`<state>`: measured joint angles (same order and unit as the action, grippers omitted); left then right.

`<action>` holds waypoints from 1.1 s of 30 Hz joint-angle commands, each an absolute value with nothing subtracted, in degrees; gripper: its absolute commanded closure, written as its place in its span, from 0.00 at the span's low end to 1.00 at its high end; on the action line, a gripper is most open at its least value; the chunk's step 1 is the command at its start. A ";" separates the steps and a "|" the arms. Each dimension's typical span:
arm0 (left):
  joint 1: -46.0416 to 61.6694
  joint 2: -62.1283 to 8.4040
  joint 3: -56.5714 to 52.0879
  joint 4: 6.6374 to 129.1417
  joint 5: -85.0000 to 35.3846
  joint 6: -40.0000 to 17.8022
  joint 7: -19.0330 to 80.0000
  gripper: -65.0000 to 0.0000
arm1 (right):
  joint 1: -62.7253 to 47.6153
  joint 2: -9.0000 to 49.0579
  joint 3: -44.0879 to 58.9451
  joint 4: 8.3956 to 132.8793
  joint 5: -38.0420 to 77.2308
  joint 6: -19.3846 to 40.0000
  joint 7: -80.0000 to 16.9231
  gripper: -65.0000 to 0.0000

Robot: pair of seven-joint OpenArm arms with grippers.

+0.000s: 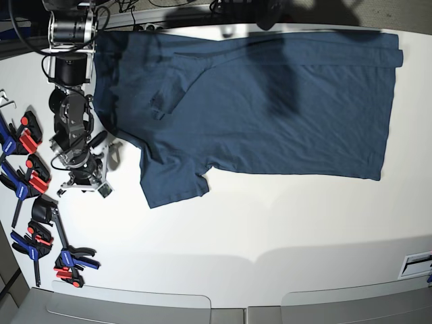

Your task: Fold the T-shirt properly

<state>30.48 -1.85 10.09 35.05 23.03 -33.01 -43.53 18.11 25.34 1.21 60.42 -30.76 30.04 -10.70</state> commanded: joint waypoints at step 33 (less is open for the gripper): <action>31.11 -0.86 10.59 35.59 23.11 -35.16 -47.70 1.00 | 19.99 19.84 38.00 61.43 83.35 40.00 -70.72 1.00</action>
<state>30.46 -1.76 10.09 35.03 23.20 -33.04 -43.72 18.39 18.79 37.89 60.45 81.62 39.46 -71.61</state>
